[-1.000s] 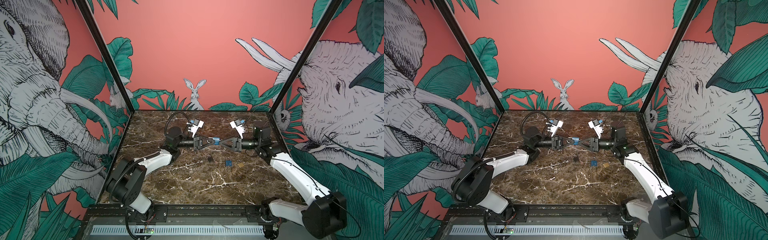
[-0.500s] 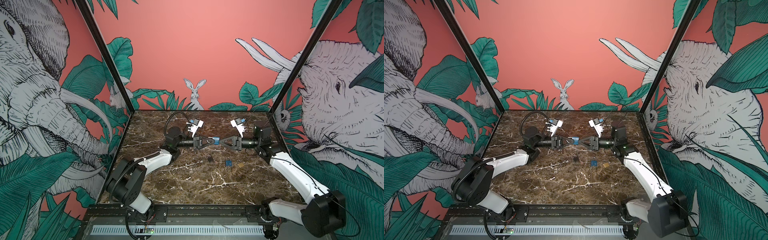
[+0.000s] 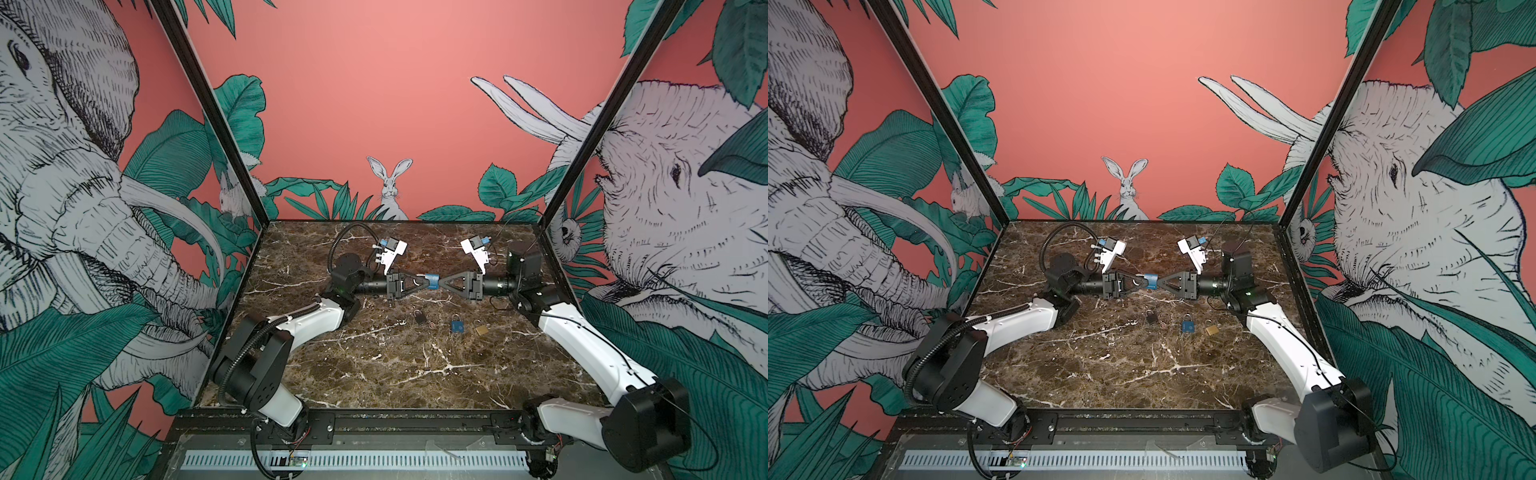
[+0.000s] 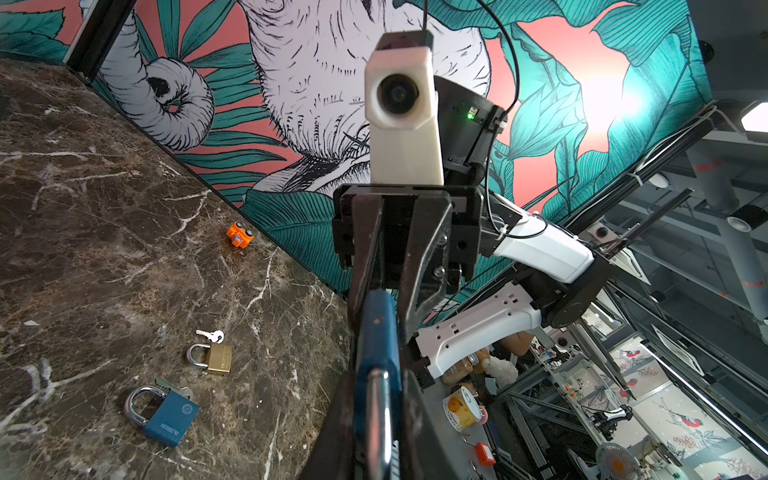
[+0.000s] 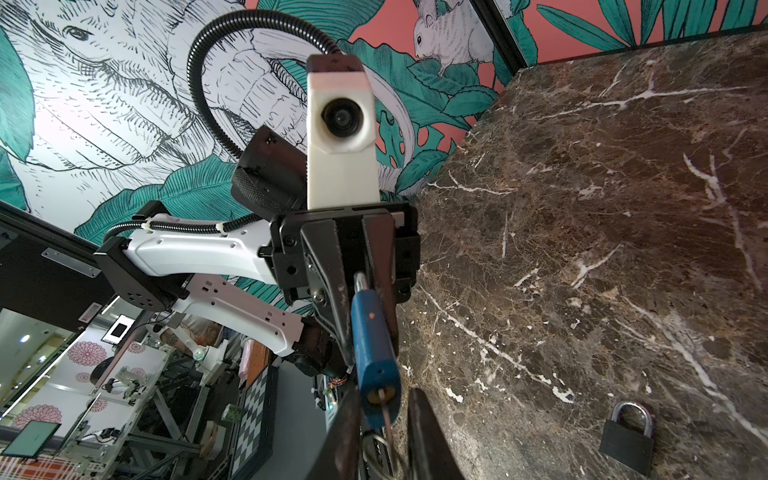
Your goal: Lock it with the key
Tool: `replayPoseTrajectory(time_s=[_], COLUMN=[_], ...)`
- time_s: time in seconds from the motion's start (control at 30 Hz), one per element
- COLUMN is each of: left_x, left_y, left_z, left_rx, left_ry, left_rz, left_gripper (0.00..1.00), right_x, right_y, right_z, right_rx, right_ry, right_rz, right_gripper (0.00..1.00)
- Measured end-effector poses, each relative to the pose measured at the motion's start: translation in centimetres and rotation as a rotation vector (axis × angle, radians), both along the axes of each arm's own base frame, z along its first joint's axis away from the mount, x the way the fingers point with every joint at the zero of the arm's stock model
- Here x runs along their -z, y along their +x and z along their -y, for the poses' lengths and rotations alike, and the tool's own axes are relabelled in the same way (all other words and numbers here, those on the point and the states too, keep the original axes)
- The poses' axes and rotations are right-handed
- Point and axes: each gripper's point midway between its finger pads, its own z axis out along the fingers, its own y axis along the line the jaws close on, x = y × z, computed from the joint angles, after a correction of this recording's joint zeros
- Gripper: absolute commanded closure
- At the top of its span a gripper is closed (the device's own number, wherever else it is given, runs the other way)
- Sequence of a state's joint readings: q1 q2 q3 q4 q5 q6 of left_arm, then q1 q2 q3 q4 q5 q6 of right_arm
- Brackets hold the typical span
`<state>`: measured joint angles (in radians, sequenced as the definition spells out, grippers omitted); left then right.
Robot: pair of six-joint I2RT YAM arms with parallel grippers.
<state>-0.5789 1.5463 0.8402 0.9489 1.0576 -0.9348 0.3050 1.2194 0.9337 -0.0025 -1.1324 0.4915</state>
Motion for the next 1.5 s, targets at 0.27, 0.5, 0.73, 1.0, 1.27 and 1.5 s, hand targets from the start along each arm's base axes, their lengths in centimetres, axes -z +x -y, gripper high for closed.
replayPoseTrajectory(time_s=[0.27, 0.5, 0.73, 1.0, 1.27, 1.5], left_x=[0.0, 0.0, 0.7, 1.1, -0.1, 2.3], left_y=[0.0, 0.0, -0.2, 0.9, 2.3, 3.3], left_z=[0.0, 0.0, -0.1, -1.5, -2.5, -1.3], left_rx=[0.001, 0.001, -0.005, -0.065, -0.112, -0.082], left_ry=[0.000, -0.001, 0.004, -0.022, -0.067, 0.079], left_rz=[-0.005, -0.006, -0.017, -0.023, -0.016, -0.048], left_gripper=[1.00, 1.00, 1.00, 1.00, 1.00, 1.00], right_x=[-0.2, -0.4, 0.4, 0.6, 0.5, 2.4], right_y=[0.1, 0.2, 0.0, 0.3, 0.9, 1.9], right_z=[0.2, 0.3, 0.5, 1.9, 2.6, 3.2], right_rx=[0.001, -0.001, -0.013, 0.021, 0.053, 0.143], right_ry=[0.006, 0.017, 0.037, 0.073, 0.075, 0.003], right_rz=[0.006, 0.025, 0.006, -0.006, -0.007, -0.056], right_gripper=[0.95, 1.00, 1.00, 1.00, 1.00, 1.00])
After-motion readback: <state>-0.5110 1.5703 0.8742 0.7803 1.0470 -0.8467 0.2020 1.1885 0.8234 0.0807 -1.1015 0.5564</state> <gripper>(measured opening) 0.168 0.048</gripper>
